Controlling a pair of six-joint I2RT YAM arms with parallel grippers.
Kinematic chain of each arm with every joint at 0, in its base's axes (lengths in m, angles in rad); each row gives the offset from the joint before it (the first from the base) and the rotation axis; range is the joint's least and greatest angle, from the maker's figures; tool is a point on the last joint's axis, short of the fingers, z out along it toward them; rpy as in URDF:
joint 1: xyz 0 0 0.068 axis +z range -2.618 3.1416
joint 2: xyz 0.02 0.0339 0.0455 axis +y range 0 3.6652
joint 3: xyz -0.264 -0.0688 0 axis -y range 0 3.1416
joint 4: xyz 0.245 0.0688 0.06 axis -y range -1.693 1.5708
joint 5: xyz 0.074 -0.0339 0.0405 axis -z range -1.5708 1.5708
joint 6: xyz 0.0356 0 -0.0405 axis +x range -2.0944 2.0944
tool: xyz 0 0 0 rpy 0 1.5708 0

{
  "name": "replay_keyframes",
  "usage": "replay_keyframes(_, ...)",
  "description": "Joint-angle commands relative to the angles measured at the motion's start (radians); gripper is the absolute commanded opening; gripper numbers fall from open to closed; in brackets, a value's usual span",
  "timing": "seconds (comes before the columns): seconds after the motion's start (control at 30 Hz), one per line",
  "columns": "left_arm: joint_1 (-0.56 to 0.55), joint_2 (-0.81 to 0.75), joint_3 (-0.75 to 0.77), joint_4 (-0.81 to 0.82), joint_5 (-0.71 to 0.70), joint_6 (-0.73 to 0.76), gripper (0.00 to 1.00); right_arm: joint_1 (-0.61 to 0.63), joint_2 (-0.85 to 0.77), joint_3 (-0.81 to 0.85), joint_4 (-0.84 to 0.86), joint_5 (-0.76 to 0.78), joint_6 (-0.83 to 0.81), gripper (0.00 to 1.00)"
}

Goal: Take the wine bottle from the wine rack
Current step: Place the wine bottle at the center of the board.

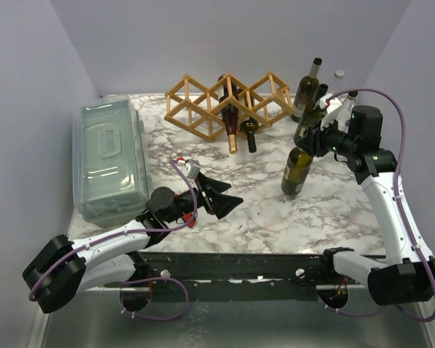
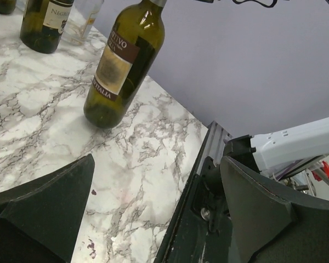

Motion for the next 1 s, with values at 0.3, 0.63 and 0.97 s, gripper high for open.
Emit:
replay_keyframes(0.3, 0.008, -0.033, -0.02, -0.025, 0.019, -0.011, 0.99, -0.065, 0.001, -0.012, 0.261, 0.215, 0.034, 0.0)
replay_keyframes(0.63, 0.007, -0.033, 0.001, -0.029, 0.037, -0.017, 0.99, -0.154, 0.035, -0.017, 0.345, 0.252, 0.064, 0.0)
replay_keyframes(0.97, 0.007, -0.03, 0.006, -0.03, 0.055, -0.028, 0.99, -0.277, 0.089, -0.017, 0.437, 0.188, 0.133, 0.0)
